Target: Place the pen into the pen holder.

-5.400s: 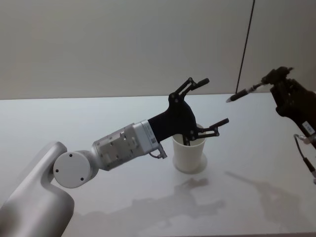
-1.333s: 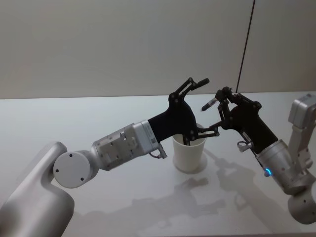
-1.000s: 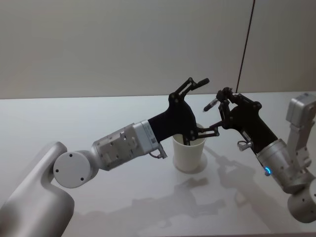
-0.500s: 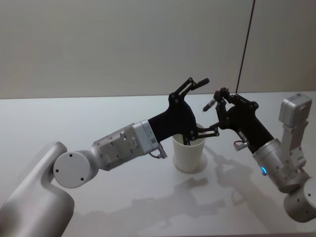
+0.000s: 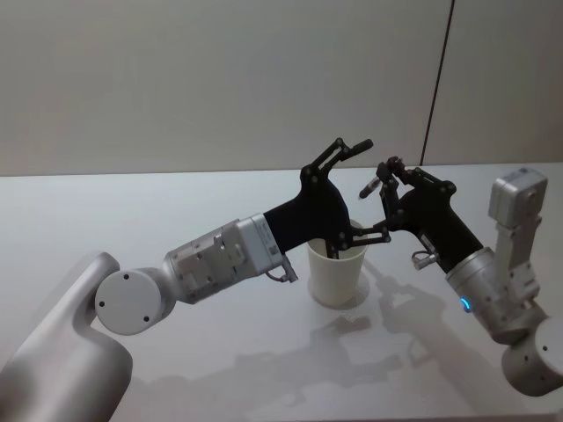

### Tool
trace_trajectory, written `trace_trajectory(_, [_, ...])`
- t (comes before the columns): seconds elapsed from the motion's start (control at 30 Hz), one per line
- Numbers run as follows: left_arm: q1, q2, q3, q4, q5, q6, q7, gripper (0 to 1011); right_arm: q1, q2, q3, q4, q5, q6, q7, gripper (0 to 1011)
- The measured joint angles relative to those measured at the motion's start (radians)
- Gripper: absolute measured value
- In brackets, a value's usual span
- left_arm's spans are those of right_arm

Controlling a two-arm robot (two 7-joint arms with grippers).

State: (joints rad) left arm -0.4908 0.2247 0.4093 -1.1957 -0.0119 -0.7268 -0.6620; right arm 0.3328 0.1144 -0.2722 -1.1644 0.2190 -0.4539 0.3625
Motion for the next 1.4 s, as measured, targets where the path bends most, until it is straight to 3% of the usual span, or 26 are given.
trace_trajectory(0.23, [0.000,0.000,0.000,0.000,0.000,0.000,0.000,1004,-0.005,-0.001,-0.004,-0.010,-0.006,0.012,0.001,130])
trace_trajectory(0.6, [0.000,0.000,0.000,0.000,0.000,0.000,0.000,1004,-0.023,0.005,-0.006,-0.051,0.029,0.062,0.027,131])
trace_trajectory(1.0, [0.000,0.000,0.000,0.000,0.000,0.000,0.000,1004,-0.042,0.017,-0.002,-0.105,0.072,0.152,0.043,131])
trace_trajectory(1.4, [0.000,0.000,0.000,0.000,0.000,0.000,0.000,1004,-0.048,0.027,0.002,-0.126,0.075,0.229,0.046,130])
